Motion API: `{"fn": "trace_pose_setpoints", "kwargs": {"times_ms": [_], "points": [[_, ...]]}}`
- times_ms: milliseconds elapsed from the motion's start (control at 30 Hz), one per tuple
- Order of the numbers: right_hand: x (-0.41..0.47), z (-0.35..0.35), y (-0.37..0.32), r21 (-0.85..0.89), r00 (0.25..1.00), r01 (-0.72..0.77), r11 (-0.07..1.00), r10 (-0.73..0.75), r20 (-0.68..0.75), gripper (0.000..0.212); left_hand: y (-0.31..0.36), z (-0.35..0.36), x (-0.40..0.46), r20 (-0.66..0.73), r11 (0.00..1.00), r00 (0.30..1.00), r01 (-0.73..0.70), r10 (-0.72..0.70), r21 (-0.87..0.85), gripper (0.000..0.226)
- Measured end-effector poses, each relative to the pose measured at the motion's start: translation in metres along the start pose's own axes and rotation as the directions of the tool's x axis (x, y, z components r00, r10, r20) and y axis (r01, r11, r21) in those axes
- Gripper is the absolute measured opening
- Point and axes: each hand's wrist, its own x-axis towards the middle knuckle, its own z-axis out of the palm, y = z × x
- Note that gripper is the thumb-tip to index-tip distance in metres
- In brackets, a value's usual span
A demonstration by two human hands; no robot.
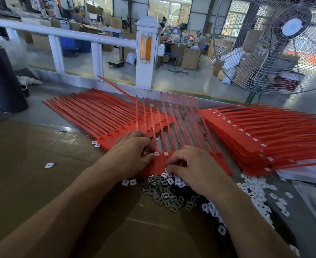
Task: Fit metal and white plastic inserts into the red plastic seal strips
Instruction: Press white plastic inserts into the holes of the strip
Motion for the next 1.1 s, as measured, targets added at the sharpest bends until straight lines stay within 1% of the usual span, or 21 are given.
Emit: {"fn": "trace_pose_setpoints", "kwargs": {"times_ms": [167,233,300,400,500,567,667,767,833,900,1000,1100], "points": [[-0.001,0.001,-0.003,-0.037,1.0,0.0,0.999,0.001,0.028,0.006,0.0,0.0,0.0,-0.007,1.0,1.0,-0.006,0.006,0.007,0.025],[-0.002,0.001,-0.003,-0.02,1.0,-0.014,1.0,0.014,0.015,0.008,0.001,0.0,-0.001,-0.02,1.0,1.0,-0.012,0.012,0.004,0.025],[-0.002,0.0,-0.003,0.061,0.999,-0.037,0.997,0.04,-0.035,0.009,0.001,-0.001,-0.001,-0.044,1.0,0.999,-0.028,0.028,0.001,0.024],[-0.002,0.0,-0.004,0.233,0.987,-0.048,0.971,0.082,-0.14,0.01,0.004,-0.002,-0.002,-0.106,0.996,0.991,-0.085,0.083,-0.014,0.02],[-0.001,0.002,-0.007,0.298,0.973,-0.033,0.954,0.099,-0.209,0.01,0.007,-0.001,-0.002,-0.148,0.981,0.977,-0.167,0.151,-0.097,0.013],[-0.001,0.004,-0.007,0.347,0.966,-0.033,0.937,0.119,-0.229,0.01,0.009,0.001,-0.002,-0.155,0.966,0.967,-0.221,0.2,-0.133,0.013],[0.0,0.005,-0.008,0.435,0.966,-0.039,0.9,0.144,-0.212,0.008,0.012,0.003,-0.003,-0.192,0.936,0.946,-0.295,0.259,-0.19,0.018],[0.001,0.005,-0.007,0.524,0.973,-0.03,0.851,0.145,-0.18,0.007,0.015,0.002,-0.003,-0.242,0.917,0.925,-0.342,0.292,-0.205,0.014],[0.001,0.004,-0.007,0.602,0.977,-0.044,0.798,0.161,-0.142,0.005,0.015,0.002,-0.002,-0.255,0.907,0.918,-0.359,0.302,-0.218,0.009],[0.001,0.004,-0.006,0.668,0.981,-0.057,0.742,0.167,-0.101,0.005,0.015,0.002,-0.003,-0.27,0.894,0.911,-0.377,0.312,-0.24,0.012],[0.002,0.004,-0.005,0.728,0.983,-0.061,0.683,0.167,-0.074,0.007,0.016,0.0,-0.004,-0.293,0.882,0.896,-0.406,0.333,-0.239,0.013],[0.003,0.005,-0.004,0.748,0.986,-0.047,0.662,0.152,-0.073,0.01,0.016,-0.002,-0.004,-0.29,0.885,0.89,-0.417,0.351,-0.207,0.011]]}}
